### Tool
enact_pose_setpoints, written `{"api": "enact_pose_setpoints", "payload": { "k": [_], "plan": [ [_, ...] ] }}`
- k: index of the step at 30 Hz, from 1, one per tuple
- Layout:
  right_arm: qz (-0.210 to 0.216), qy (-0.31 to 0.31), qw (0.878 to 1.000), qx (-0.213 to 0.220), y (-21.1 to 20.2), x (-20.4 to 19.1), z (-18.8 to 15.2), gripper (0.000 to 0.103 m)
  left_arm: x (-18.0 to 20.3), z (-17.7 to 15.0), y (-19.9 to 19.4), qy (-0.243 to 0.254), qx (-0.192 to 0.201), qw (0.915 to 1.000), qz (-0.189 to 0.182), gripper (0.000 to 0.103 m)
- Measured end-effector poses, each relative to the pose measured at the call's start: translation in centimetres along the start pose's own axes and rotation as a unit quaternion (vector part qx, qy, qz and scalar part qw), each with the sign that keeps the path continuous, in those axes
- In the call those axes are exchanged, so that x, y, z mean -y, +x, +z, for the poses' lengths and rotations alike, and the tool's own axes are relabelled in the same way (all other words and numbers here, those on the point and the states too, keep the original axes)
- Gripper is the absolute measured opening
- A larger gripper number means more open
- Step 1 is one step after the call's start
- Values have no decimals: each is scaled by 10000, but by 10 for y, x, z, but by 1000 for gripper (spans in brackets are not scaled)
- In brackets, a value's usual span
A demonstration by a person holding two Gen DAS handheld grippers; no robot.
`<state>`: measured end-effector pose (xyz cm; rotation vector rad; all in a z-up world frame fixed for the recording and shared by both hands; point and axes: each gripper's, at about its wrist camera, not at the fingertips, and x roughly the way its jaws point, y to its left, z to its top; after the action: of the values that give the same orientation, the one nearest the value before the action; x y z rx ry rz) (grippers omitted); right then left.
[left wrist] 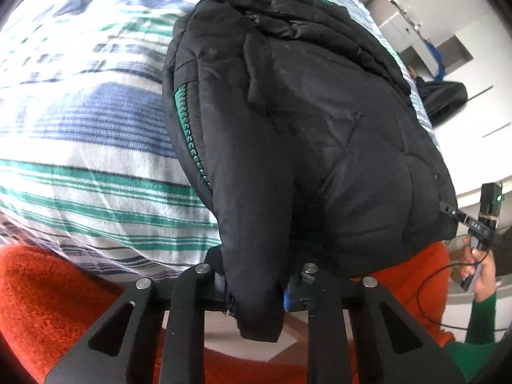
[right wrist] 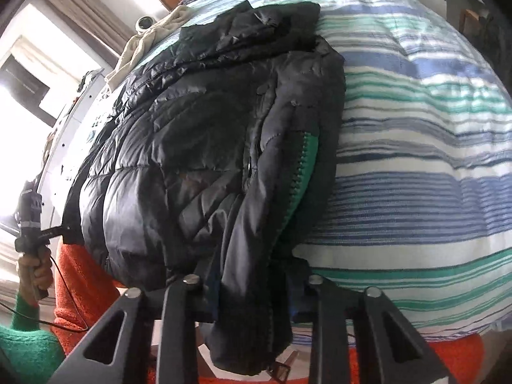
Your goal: Fold large clothes
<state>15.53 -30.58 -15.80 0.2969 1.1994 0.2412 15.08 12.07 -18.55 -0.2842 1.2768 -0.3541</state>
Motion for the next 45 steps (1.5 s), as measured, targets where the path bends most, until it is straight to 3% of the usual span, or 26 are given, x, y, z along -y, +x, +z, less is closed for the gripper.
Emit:
{"api": "enact_pose_setpoints", "payload": {
  "k": [14,21,25,30,33,38,42,45],
  "plan": [
    [47,-302,9995,-23,-28,-13,-4,19,4,-1,-31,61,299,9995,53,18],
    [175,-318,9990,-260,-52,-15,-24,18,5,-33,-49,-16,220,9997,-40,18],
    [373,-87,9983,-442,-69,-11,-42,18,-2,-54,-62,-159,11,9995,-263,17],
    [1152,520,9913,-364,-105,-6,-45,16,0,-59,-109,1,-20,9983,-580,17],
    [1744,760,9817,33,-132,-1,-18,16,1,-35,-146,101,396,9957,-834,17],
    [2234,781,9693,664,-139,11,64,16,9,53,-168,254,1171,9865,-1118,18],
    [2328,899,9634,983,-100,34,153,16,18,146,-131,375,1559,9836,-828,20],
    [2275,1354,9597,940,-49,53,186,17,18,204,-79,354,1516,9868,-455,26]
  ]
}}
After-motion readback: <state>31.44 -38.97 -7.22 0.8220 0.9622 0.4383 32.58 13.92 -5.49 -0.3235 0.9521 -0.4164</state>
